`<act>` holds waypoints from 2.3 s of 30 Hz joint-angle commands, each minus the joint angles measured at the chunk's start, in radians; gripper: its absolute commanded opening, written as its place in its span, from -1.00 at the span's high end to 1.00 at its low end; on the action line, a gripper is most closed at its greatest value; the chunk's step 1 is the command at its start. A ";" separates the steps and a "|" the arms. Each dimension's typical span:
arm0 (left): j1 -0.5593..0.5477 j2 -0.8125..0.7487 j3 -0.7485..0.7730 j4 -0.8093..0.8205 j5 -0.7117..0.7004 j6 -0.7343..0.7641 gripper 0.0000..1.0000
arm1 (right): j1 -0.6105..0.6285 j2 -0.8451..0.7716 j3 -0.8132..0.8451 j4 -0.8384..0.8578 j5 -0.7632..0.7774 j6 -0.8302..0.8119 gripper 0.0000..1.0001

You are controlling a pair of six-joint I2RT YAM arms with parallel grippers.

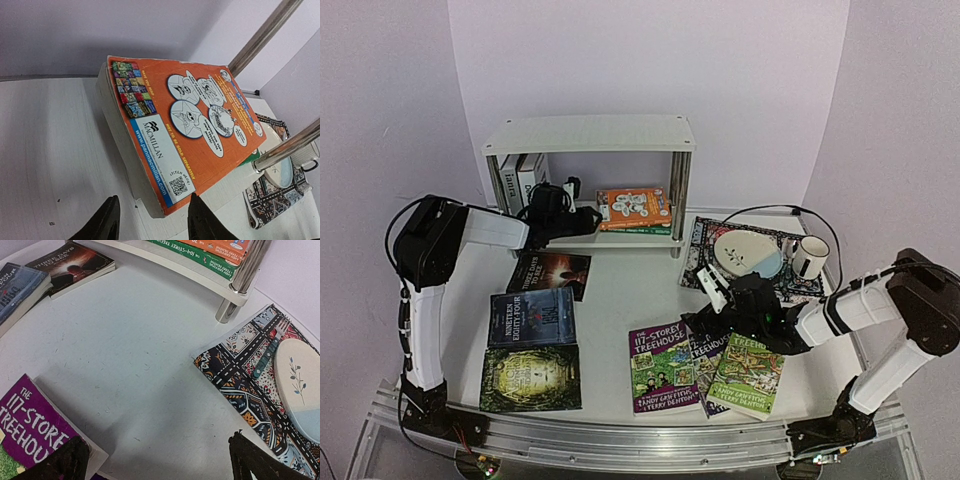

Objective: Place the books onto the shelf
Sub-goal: Adjust the book in the book pile on the shelf, then move the book to the center of the board.

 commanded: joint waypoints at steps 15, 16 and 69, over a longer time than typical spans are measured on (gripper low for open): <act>-0.010 -0.121 -0.046 0.042 -0.030 -0.144 -0.13 | -0.005 0.017 0.037 0.003 -0.018 0.005 -0.97; -0.014 -0.141 -0.063 0.044 -0.029 -0.141 -0.13 | -0.005 0.016 0.037 0.002 -0.016 0.005 -0.97; 0.293 -0.652 -0.654 -0.233 0.016 -0.120 -0.74 | -0.142 0.085 0.458 -0.405 -0.143 0.303 -0.91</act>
